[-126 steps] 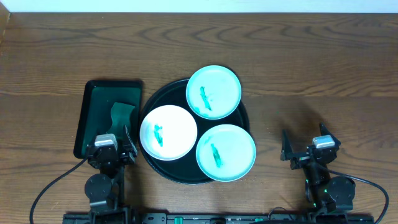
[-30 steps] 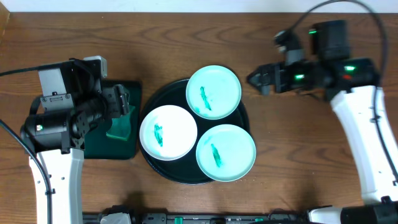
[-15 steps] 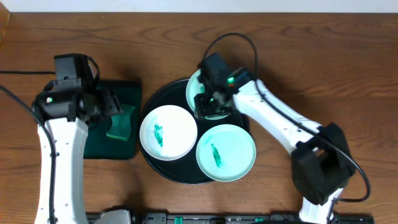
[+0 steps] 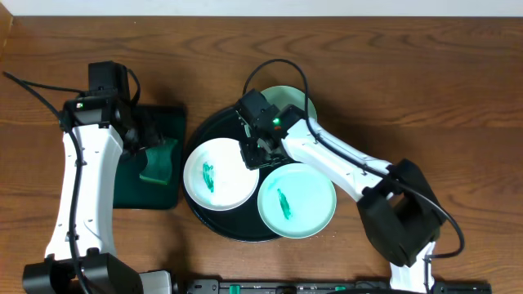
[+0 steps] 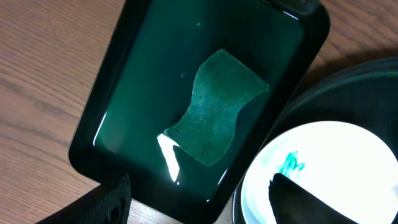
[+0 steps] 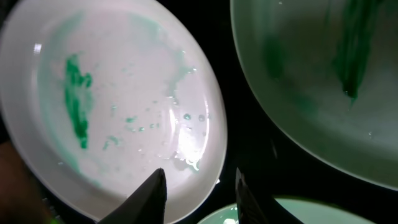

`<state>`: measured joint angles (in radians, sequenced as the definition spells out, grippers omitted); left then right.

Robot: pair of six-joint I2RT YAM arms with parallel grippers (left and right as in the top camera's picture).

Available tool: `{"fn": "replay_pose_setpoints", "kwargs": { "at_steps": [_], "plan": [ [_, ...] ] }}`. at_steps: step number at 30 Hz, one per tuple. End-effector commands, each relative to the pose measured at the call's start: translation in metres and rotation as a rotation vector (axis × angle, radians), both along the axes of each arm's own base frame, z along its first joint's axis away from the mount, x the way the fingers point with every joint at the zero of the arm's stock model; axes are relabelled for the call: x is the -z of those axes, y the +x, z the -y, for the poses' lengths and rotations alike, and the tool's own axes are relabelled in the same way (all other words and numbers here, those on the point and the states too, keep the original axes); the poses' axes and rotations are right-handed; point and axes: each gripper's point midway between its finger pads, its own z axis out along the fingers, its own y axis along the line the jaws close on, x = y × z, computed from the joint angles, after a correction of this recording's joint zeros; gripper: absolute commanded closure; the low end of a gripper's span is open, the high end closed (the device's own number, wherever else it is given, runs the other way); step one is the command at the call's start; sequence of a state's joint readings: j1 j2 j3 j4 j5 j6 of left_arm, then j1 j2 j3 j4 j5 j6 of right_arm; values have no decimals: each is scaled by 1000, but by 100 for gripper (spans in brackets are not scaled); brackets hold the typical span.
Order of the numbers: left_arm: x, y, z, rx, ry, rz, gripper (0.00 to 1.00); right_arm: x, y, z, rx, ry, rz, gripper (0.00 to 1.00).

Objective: Clean dirty plates on tray and stack at the side
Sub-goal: 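Grasp the green sponge from the dark green dish with left gripper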

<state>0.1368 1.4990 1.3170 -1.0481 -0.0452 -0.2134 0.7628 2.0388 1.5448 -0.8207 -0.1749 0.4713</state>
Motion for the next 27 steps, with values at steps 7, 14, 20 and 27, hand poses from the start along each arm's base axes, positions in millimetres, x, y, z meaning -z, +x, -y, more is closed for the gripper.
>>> {"fn": "replay_pose_setpoints", "kwargs": {
  "at_steps": [7, 14, 20, 27],
  "plan": [
    [-4, 0, -11, -28, 51, 0, 28, 39, -4, -1, -30, -61, -44, 67],
    [2, -10, -28, -82, 47, -27, 28, 47, 1, -10, -55, -41, -21, 78],
    [25, -35, -49, -143, 34, -109, 28, 54, 2, -12, -56, -37, -28, 99],
    [49, -34, -45, -106, -3, -147, 28, 49, 10, -17, -107, 2, -3, 99]
  ]
}}
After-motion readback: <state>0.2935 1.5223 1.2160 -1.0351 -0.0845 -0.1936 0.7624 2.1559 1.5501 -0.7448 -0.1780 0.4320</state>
